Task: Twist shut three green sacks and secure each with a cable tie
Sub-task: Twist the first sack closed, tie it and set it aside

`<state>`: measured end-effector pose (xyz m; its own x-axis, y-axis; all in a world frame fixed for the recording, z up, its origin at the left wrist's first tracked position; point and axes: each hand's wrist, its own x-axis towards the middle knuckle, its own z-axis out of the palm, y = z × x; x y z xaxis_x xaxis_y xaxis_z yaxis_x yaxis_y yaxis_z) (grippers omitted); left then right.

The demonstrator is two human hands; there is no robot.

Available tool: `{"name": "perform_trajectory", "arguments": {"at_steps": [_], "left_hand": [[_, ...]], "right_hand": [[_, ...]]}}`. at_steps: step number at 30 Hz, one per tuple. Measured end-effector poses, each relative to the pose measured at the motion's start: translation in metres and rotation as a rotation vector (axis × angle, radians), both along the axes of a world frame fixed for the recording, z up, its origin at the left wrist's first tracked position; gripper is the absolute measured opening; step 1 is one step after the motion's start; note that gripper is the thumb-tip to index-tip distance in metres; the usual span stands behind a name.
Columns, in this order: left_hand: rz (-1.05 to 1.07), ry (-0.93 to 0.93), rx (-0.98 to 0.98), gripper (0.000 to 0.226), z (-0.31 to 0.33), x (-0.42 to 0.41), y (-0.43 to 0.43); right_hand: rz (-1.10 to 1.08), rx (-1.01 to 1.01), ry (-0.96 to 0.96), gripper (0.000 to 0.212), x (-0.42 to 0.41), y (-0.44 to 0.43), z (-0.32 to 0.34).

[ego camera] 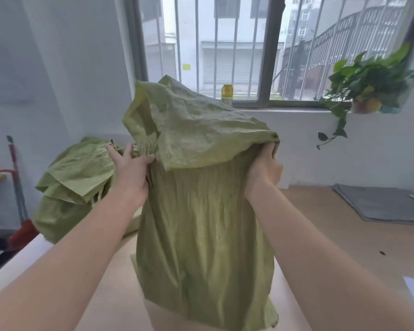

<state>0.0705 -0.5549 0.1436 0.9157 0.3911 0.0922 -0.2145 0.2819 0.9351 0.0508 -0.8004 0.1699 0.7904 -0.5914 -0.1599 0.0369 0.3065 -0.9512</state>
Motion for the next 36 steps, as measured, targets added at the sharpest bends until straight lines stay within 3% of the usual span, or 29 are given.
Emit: {"name": "perform_trajectory", "arguments": {"at_steps": [2,3,6,8,10,13,17,21,25,30,36], "left_hand": [[-0.031,0.042,-0.145,0.101,-0.004,-0.006,0.008],[-0.054,0.105,-0.156,0.094,-0.009,-0.014,0.01],[-0.169,0.423,-0.169,0.034,-0.025,-0.025,0.003],[-0.262,0.611,-0.124,0.023,-0.035,-0.036,-0.006],[-0.363,0.681,-0.104,0.027,-0.041,-0.038,-0.009],[-0.42,0.617,-0.116,0.034,-0.042,-0.03,-0.011],[-0.405,0.334,-0.185,0.041,-0.024,-0.017,-0.01],[-0.402,0.151,-0.204,0.048,-0.007,-0.014,-0.004],[-0.352,0.13,-0.117,0.041,-0.009,-0.009,0.014],[-0.294,0.156,-0.035,0.036,-0.036,-0.003,0.048],[-0.364,0.188,0.129,0.038,-0.045,-0.006,0.045]], "right_hand": [[-0.025,0.035,0.026,0.049,0.001,-0.016,0.001],[-0.036,0.051,0.053,0.053,0.002,-0.024,-0.003],[-0.027,0.079,0.135,0.056,-0.006,-0.032,-0.021],[0.005,0.061,0.122,0.056,-0.008,-0.032,-0.035],[0.008,0.025,0.114,0.064,-0.008,-0.033,-0.044],[0.03,-0.016,0.123,0.05,0.002,-0.038,-0.045],[0.002,0.001,0.076,0.034,0.006,-0.035,-0.031],[-0.087,0.002,-0.054,0.039,0.008,-0.036,-0.006],[-0.124,0.006,-0.127,0.04,0.017,-0.05,0.001],[-0.067,0.048,-0.026,0.054,0.017,-0.063,-0.021],[0.072,-0.053,-0.079,0.035,0.018,-0.067,-0.031]]}}
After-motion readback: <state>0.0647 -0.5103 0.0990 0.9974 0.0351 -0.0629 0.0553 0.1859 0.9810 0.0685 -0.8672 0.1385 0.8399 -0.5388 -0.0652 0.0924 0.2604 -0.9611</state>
